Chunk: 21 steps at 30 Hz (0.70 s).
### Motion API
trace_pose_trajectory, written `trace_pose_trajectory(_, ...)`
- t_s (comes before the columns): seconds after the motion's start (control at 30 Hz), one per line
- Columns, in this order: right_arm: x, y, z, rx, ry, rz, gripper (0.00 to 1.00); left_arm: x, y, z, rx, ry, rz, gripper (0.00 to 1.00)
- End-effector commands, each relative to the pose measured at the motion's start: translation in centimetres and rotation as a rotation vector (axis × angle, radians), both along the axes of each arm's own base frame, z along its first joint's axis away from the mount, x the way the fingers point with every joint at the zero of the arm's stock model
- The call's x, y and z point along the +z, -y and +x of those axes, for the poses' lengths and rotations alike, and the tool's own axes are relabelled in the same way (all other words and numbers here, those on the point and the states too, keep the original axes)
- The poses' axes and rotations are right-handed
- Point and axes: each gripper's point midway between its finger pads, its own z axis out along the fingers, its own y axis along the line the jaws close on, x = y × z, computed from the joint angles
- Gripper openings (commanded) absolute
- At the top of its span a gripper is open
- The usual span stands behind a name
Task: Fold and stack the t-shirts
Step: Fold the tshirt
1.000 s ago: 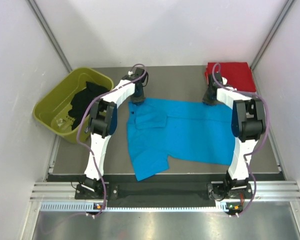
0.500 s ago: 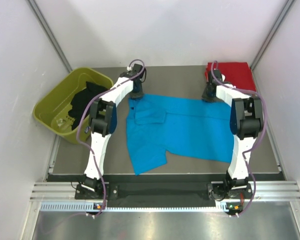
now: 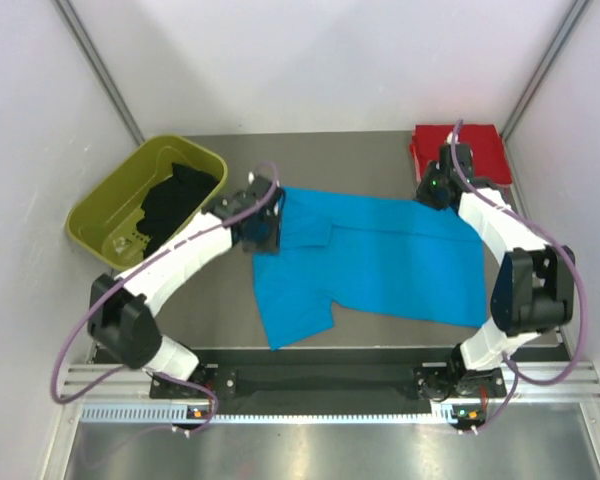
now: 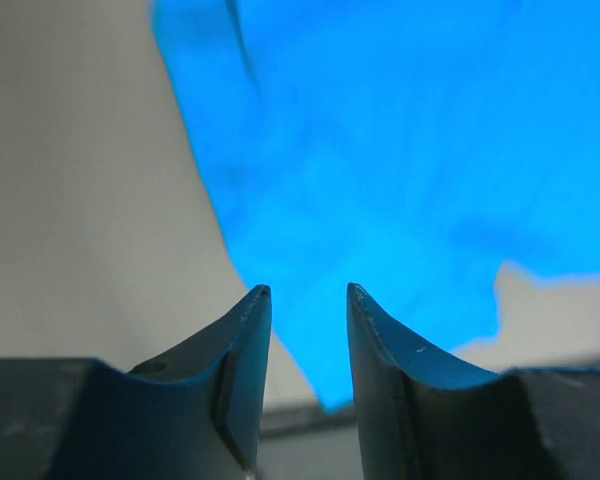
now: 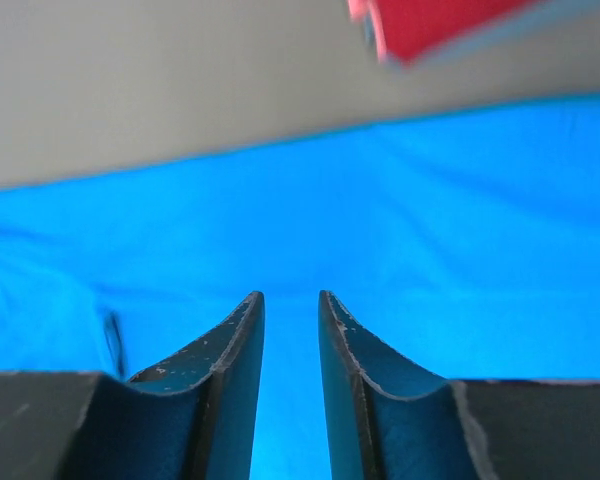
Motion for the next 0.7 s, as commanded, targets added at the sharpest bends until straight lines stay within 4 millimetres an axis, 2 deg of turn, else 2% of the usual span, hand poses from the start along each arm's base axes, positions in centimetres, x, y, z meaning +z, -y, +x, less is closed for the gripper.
trace_pose_trajectory(0.0,0.5,-0.6,-2.0,0.038,0.019,0.052,0.3,-3.2,-0.8,-6.4,0.017,-0.142,0.025,0.42)
trace_pose_trajectory(0.03,-0.2,-0.7,-2.8,0.043,0.004,0.056,0.3,-3.8,-0.8,-8.1,0.046,-0.173,-0.013,0.43)
trace_pose_trajectory(0.07,0.2,-0.8,-3.2,0.051,0.016,0.064,0.3,-4.2,-0.3,-9.2,0.039,-0.186,-0.033,0.43)
trace_pose_trajectory(0.1,0.2,-1.2,-3.6,0.067,0.017,0.081,0.3,-4.4,0.1,-9.7,0.065,-0.188,-0.068,0.43)
trace_pose_trajectory(0.13,-0.6,-1.3,-4.4,0.072,0.0,0.085,0.3,-5.3,-0.5,-10.9,0.079,-0.203,-0.06,0.45)
trace_pose_trajectory(0.17,-0.3,-1.3,-4.9,0.076,0.013,0.091,0.3,-5.8,-0.5,-11.8,0.079,-0.213,-0.052,0.46)
trace_pose_trajectory(0.2,-1.1,-1.5,-5.6,0.084,-0.001,0.101,0.31,-6.3,-0.4,-12.6,0.101,-0.228,-0.056,0.46)
trace_pose_trajectory(0.23,-1.2,-1.6,-6.0,0.088,0.002,0.108,0.31,-7.4,-0.4,-13.7,0.099,-0.256,-0.066,0.46)
trace_pose_trajectory(0.37,-1.8,-1.8,-7.3,0.103,-0.001,0.117,0.31,-10.0,1.2,-16.6,0.071,-0.339,-0.135,0.46)
trace_pose_trajectory(0.53,-1.3,-1.6,-7.6,0.102,0.013,0.109,0.31,-11.6,1.0,-17.8,0.089,-0.367,-0.091,0.46)
trace_pose_trajectory(0.67,-0.6,-1.6,-7.5,0.099,0.032,0.113,0.31,-12.7,2.0,-17.9,0.078,-0.37,-0.141,0.46)
